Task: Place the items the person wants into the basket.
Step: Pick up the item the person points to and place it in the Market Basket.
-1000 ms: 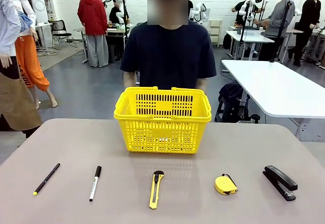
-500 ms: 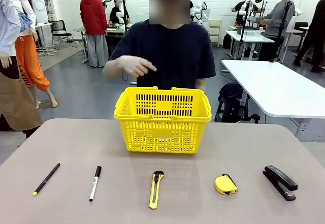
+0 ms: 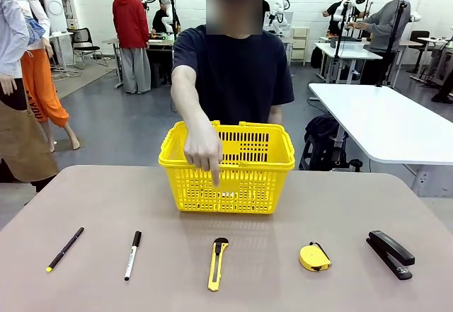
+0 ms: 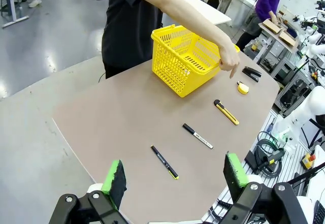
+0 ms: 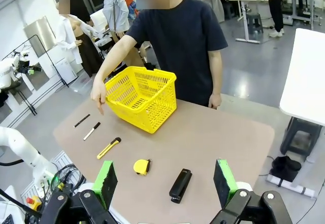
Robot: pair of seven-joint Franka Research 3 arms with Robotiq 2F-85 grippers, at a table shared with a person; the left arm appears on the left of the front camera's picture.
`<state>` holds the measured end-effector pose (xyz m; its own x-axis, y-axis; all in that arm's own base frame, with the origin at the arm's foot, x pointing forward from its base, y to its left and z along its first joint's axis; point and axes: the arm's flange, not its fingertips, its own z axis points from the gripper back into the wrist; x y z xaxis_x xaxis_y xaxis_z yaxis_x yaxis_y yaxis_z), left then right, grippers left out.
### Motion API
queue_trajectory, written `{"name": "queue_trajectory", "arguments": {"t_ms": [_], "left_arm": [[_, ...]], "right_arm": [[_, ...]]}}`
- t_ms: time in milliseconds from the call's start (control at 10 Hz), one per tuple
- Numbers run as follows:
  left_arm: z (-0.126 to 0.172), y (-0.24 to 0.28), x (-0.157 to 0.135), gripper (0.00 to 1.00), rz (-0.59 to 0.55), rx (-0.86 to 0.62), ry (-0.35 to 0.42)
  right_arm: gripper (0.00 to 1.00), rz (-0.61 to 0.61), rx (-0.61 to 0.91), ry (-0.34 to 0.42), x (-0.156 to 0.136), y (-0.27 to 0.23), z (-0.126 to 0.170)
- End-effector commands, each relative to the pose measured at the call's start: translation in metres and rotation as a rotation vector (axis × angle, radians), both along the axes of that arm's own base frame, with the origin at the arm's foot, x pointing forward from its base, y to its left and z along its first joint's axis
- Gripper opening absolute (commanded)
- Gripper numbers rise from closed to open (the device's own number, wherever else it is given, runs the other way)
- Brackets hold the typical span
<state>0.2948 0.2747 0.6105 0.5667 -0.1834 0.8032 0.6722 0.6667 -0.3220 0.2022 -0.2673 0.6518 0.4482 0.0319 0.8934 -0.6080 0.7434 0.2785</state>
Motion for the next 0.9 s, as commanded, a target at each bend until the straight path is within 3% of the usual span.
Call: {"name": "queue_trajectory", "arguments": {"t_ms": [0, 400, 600, 700, 800], "left_arm": [[0.001, 0.003, 0.000, 1.00, -0.017, -0.008, -0.027], [0.000, 0.000, 0.000, 1.00, 0.000, -0.001, -0.001], [0.113, -0.130, -0.023, 1.00, -0.097, 0.417, -0.183], [0.150, -0.206, -0.015, 1.00, -0.197, 0.609, -0.167], [0.168, -0.286, 0.007, 1.00, -0.281, 0.796, -0.080]], "right_arm": [[1.00, 0.012, 0.003, -0.019, 0.002, 0.001, 0.001], [1.00, 0.012, 0.003, -0.019, 0.002, 0.001, 0.001], [1.00, 0.012, 0.003, -0.019, 0.002, 0.001, 0.001], [1.00, 0.012, 0.003, -0.019, 0.002, 0.001, 0.001], [1.00, 0.012, 0.003, -0.019, 0.002, 0.001, 0.001]]}}
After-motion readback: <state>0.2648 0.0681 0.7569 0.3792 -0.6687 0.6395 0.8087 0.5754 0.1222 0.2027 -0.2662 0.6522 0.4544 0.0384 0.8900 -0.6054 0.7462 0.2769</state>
